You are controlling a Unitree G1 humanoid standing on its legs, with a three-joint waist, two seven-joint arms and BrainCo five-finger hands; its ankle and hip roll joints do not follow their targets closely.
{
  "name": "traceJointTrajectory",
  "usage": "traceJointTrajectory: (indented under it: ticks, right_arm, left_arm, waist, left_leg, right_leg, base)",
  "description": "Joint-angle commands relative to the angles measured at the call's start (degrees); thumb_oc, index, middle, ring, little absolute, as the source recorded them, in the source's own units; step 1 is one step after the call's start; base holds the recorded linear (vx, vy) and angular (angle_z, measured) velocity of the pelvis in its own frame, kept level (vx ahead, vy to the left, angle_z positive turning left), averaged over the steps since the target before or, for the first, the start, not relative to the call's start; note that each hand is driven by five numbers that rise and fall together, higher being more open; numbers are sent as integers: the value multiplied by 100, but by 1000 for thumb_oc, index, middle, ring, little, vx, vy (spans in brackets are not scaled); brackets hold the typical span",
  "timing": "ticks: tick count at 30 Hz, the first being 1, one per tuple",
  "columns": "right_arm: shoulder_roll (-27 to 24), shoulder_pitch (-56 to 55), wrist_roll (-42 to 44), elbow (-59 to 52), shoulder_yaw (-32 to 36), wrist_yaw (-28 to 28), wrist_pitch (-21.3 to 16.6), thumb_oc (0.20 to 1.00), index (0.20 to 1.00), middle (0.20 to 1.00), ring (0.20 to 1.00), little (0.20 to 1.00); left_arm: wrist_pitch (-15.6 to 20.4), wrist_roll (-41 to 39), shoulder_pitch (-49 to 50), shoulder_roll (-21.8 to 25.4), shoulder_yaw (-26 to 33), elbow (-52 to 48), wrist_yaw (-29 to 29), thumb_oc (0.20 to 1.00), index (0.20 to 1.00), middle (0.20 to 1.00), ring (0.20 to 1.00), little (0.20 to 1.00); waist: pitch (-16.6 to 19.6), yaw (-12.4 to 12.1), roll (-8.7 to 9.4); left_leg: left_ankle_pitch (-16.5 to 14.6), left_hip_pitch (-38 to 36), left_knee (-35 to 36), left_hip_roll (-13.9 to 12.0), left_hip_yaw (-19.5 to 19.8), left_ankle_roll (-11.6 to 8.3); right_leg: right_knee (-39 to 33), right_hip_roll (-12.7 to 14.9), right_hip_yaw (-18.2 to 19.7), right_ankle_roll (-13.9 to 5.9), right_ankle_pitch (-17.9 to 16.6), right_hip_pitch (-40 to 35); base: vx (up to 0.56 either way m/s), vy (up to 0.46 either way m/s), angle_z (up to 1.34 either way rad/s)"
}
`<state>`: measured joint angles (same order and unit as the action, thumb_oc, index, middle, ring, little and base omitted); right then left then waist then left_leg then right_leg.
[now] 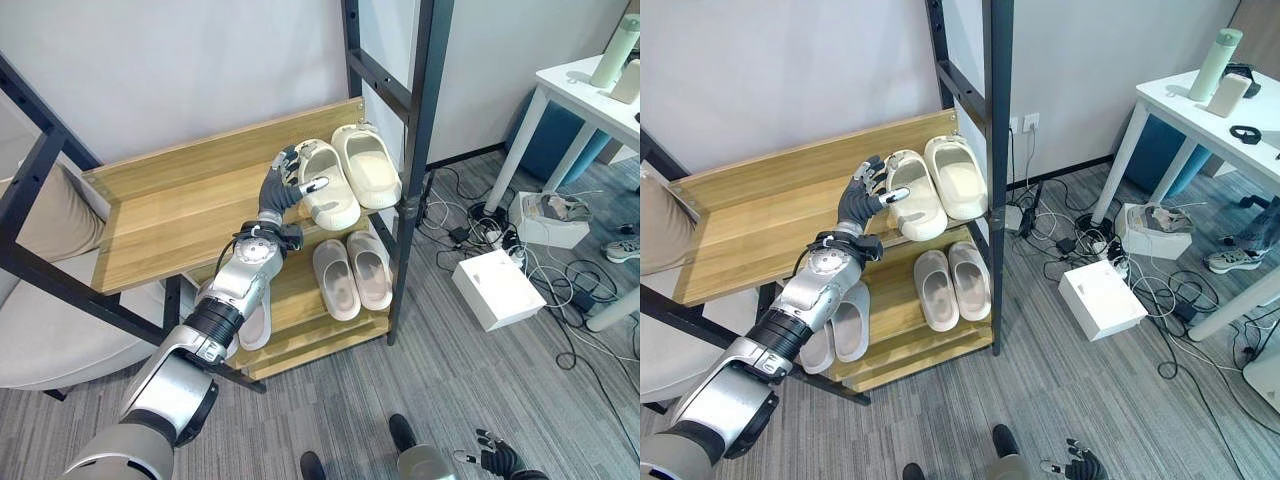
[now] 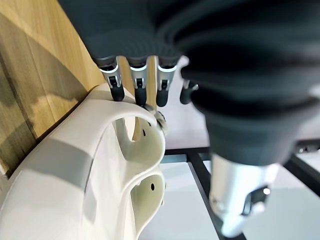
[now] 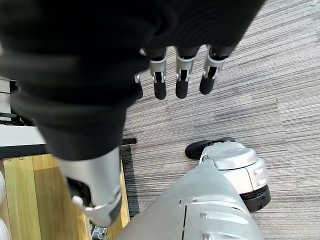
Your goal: Arrange the slippers neatly on the shoe rack.
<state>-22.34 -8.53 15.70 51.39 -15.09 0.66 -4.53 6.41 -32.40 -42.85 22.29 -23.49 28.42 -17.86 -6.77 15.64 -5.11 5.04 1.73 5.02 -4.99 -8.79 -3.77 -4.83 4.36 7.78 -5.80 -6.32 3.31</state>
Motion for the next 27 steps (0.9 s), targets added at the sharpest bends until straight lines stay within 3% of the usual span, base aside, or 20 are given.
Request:
traceJointTrajectory:
  ticks: [1,6,8,9,13,15,17,19,20,22,23,24,27]
  right_arm:
    - [79,37,4,-91,1,88,-168,1000,1000,1000,1000,1000]
    - [168,39,68,-54,0,103,-215,1000,1000,1000,1000,1000]
    - [250,54,86,110,43,91,-213,1000,1000,1000,1000,1000]
    - [250,51,85,114,39,91,-215,1000,1000,1000,1000,1000]
    - [360,160,110,445,66,40,-166,1000,1000,1000,1000,1000]
    - [442,239,101,554,59,-48,-130,1000,1000,1000,1000,1000]
    - [483,245,82,563,26,-94,-129,1000,1000,1000,1000,1000]
    - [519,282,50,521,-33,-133,-130,1000,1000,1000,1000,1000]
    - [502,311,57,474,-63,-179,-160,1000,1000,1000,1000,1000]
    - [504,305,30,446,-79,-205,-180,1000,1000,1000,1000,1000]
    - [440,262,14,361,-87,-246,-209,1000,1000,1000,1000,1000]
    - [445,260,14,360,-85,-246,-209,1000,1000,1000,1000,1000]
    - [307,255,-84,280,-121,-343,-244,1000,1000,1000,1000,1000]
  left_arm:
    - [491,517,-341,-148,636,-389,-562,1000,1000,1000,1000,1000]
    - [904,611,87,-138,1146,-1481,-723,1000,1000,1000,1000,1000]
    - [1213,461,380,-164,1323,-2644,-427,1000,1000,1000,1000,1000]
    - [1199,460,403,-163,1331,-2671,-424,1000,1000,1000,1000,1000]
    - [1318,-92,955,-119,1153,-4153,598,1000,1000,1000,1000,1000]
    - [1185,-597,1378,109,835,-5108,1602,1000,1000,1000,1000,1000]
    - [1127,-929,1524,100,698,-5322,1897,1000,1000,1000,1000,1000]
    - [878,-1329,1785,73,260,-5578,2379,1000,1000,1000,1000,1000]
    - [642,-1435,1913,323,-146,-5914,2829,1000,1000,1000,1000,1000]
    - [513,-1529,2054,441,-413,-5919,3023,1000,1000,1000,1000,1000]
    - [283,-1322,2132,958,-814,-5806,3405,1000,1000,1000,1000,1000]
    - [289,-1321,2127,961,-821,-5799,3409,1000,1000,1000,1000,1000]
    - [-52,-823,2225,1643,-1788,-5102,3925,1000,1000,1000,1000,1000]
  waist:
    - [-25,44,192]
    - [77,-60,295]
    - [158,-163,355]
    - [163,-160,355]
    - [246,-342,418]
    - [292,-490,468]
    - [304,-517,493]
    - [305,-567,525]
    - [299,-613,541]
    - [294,-636,551]
    - [295,-636,534]
    - [294,-640,540]
    - [283,-611,488]
  left_leg:
    - [-264,-433,-2,2,89,-201]
    - [-287,-413,-2,10,160,-205]
    - [-316,-408,-2,19,205,-195]
    - [-317,-409,-2,20,205,-194]
    - [-357,-407,-2,38,273,-167]
    - [-384,-404,-2,43,330,-153]
    - [-391,-411,-2,47,348,-149]
    - [-400,-418,-2,52,363,-135]
    - [-411,-408,-2,58,378,-124]
    - [-418,-413,-2,64,388,-111]
    - [-427,-419,-2,70,370,-103]
    - [-429,-422,-2,70,369,-103]
    - [-428,-439,-2,84,341,-79]
  right_leg:
    - [80,-221,-339,83,675,-269]
    - [66,-197,-431,78,679,-316]
    - [40,-181,-489,64,657,-340]
    - [40,-180,-489,63,659,-341]
    - [9,-163,-553,40,635,-371]
    - [0,-149,-616,23,637,-389]
    - [-2,-146,-633,20,642,-401]
    - [-1,-142,-653,16,640,-415]
    - [0,-143,-660,10,639,-413]
    - [2,-140,-659,6,641,-418]
    - [4,-140,-655,-8,633,-419]
    - [4,-139,-653,-9,634,-421]
    - [13,-127,-638,-36,610,-421]
  base:
    - [0,0,0]
    - [5,-1,1]
    - [29,-6,14]
    - [17,0,11]
    - [13,7,9]
    - [11,0,7]
    - [-1,5,6]
    - [-13,14,18]
    - [-14,16,20]
    - [-16,25,2]
    - [-12,30,-2]
    - [-4,37,0]
    - [-9,31,-1]
